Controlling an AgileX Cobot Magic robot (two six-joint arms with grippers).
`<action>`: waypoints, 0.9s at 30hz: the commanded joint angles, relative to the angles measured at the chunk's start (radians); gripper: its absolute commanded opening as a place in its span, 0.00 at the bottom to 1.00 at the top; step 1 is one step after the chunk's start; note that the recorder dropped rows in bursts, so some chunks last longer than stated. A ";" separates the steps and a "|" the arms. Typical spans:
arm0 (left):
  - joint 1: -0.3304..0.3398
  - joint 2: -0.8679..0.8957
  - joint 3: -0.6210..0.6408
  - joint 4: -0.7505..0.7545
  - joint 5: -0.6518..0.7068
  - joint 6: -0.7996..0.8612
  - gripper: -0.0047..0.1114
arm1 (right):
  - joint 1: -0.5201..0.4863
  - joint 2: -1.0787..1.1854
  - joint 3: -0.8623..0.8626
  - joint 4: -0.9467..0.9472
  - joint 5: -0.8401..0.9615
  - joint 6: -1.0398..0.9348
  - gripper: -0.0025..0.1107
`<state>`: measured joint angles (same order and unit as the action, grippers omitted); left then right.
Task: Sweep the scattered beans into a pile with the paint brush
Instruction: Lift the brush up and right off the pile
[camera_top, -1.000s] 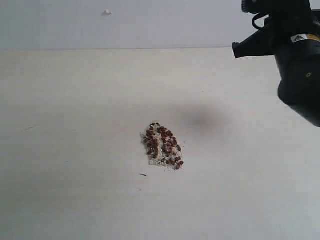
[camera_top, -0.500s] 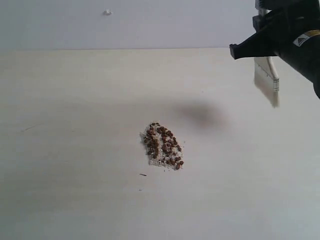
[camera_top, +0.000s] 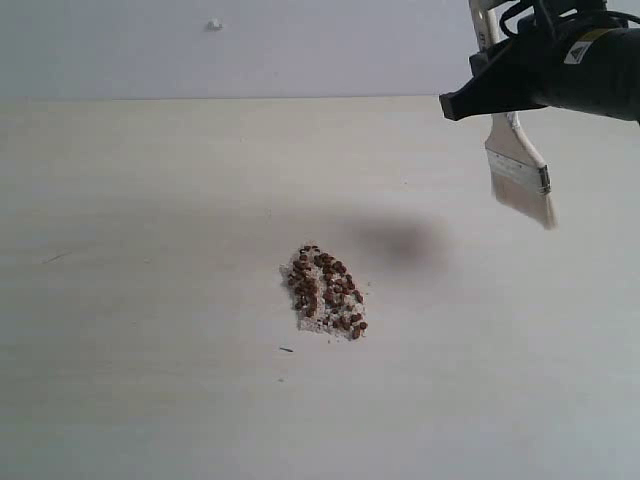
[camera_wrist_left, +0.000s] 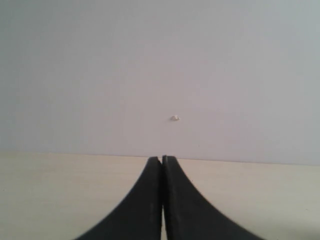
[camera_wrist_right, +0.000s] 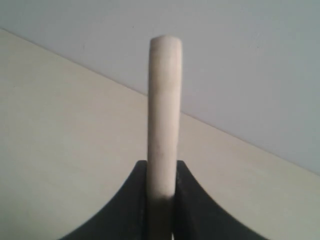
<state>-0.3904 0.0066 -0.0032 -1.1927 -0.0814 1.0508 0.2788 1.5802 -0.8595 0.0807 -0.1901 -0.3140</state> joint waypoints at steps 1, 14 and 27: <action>0.002 -0.007 0.003 0.004 0.000 -0.005 0.04 | -0.008 -0.010 -0.009 -0.012 0.001 0.005 0.02; 0.002 -0.007 0.003 0.004 0.000 -0.005 0.04 | -0.008 -0.010 -0.009 -0.010 -0.021 0.003 0.02; 0.002 -0.007 0.003 0.004 0.000 -0.005 0.04 | -0.008 -0.010 -0.190 0.080 0.358 0.010 0.02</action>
<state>-0.3904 0.0066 -0.0032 -1.1927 -0.0814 1.0508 0.2788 1.5802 -0.9628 0.1242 0.0000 -0.3071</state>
